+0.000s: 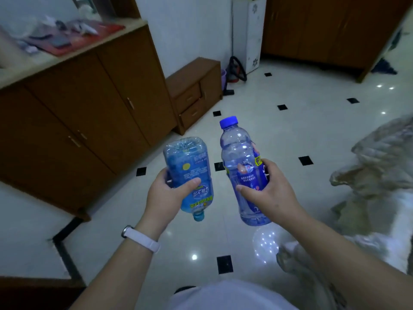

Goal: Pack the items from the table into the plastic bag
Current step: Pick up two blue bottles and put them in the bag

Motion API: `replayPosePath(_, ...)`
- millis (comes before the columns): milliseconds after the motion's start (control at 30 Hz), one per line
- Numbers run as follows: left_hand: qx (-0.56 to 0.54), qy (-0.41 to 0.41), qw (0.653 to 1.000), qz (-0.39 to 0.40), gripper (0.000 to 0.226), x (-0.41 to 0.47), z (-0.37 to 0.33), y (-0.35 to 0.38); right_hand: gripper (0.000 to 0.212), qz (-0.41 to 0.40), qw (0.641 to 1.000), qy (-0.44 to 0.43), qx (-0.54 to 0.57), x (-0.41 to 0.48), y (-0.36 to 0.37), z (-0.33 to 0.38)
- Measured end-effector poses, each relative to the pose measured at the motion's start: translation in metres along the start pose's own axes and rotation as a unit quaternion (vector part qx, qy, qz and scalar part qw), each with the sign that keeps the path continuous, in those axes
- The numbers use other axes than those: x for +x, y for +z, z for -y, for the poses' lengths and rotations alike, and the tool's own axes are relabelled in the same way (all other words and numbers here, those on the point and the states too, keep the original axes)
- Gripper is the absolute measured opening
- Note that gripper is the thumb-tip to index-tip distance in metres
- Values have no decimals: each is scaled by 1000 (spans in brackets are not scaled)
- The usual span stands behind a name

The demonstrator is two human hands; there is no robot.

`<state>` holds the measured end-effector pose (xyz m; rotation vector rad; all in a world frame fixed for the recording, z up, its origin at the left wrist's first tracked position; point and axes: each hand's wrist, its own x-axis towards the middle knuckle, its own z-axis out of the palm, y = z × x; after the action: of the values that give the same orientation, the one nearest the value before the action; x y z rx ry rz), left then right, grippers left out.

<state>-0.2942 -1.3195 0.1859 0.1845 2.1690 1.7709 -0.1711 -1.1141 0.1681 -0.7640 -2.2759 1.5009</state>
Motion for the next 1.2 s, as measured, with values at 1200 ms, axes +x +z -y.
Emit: replayPosePath(1200, 61, 20, 918, 390, 38, 515, -105, 344, 65, -367, 892, 264, 13, 423, -104, -87)
